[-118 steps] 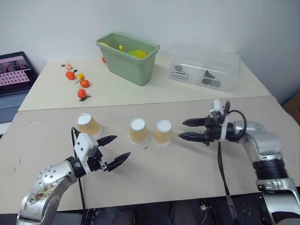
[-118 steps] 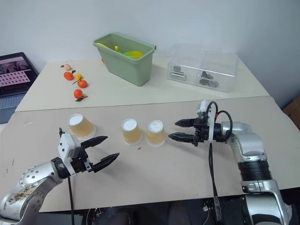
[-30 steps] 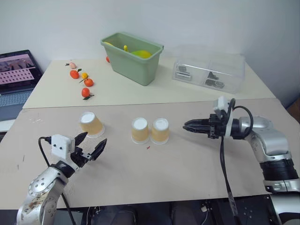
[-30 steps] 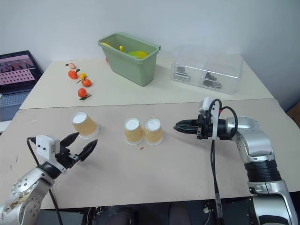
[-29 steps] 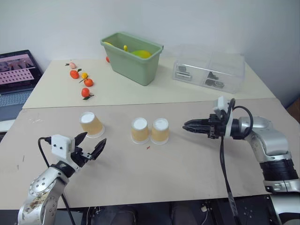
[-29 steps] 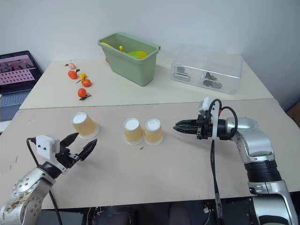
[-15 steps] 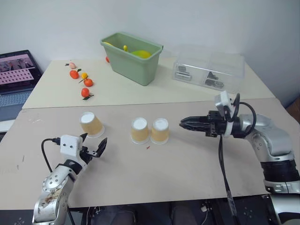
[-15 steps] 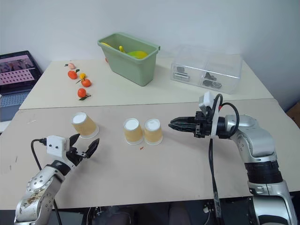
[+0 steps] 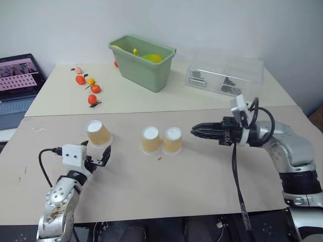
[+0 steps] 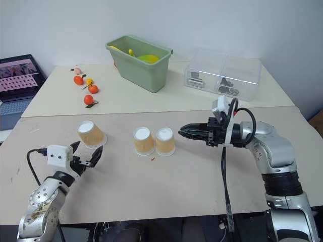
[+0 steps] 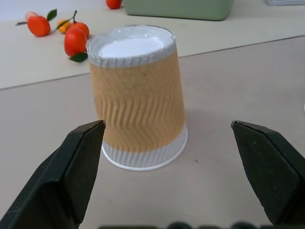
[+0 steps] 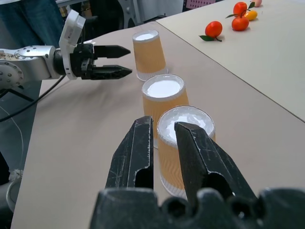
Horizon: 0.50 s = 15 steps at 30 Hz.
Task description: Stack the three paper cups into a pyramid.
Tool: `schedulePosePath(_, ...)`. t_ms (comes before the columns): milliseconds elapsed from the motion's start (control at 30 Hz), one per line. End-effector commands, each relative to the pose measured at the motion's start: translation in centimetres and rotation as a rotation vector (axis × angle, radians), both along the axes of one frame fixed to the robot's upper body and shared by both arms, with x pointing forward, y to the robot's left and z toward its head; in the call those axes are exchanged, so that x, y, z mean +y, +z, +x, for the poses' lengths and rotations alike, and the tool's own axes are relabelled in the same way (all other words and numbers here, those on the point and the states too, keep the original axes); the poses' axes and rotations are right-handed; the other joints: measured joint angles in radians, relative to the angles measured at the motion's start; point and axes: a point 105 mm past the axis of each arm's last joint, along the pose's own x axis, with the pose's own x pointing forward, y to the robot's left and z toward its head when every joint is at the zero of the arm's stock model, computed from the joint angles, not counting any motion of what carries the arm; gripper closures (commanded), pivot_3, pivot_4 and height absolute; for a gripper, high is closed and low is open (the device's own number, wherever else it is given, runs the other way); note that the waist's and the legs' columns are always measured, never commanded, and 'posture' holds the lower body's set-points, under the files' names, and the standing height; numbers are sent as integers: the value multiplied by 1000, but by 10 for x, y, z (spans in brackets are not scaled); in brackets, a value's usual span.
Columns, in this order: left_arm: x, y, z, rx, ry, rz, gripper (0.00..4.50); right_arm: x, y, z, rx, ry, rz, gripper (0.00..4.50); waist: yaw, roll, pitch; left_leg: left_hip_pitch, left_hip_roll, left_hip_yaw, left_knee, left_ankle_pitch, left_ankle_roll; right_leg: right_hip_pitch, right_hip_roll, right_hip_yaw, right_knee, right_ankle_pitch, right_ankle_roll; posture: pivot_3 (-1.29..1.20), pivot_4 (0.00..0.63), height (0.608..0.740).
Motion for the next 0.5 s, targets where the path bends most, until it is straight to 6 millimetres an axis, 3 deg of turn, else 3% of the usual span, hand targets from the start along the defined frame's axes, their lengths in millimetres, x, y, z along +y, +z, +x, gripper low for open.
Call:
schedulePosePath(33, 5, 14, 8, -59, 28, 22, 0, 0, 6, -1, -44, 2, 3, 3418, 0, 0, 0, 0, 0, 0, 0, 0, 0, 0, 0, 0, 0, 0, 0, 0, 150, 740)
schedulePosePath(500, -6, 33, 50, -107, 1, -4, 0, -3, 6, -2, -54, -35, 11, 3418, -1, 0, 0, -1, 0, 0, 0, 0, 0, 0, 0, 0, 0, 0, 0, 0, 150, 740)
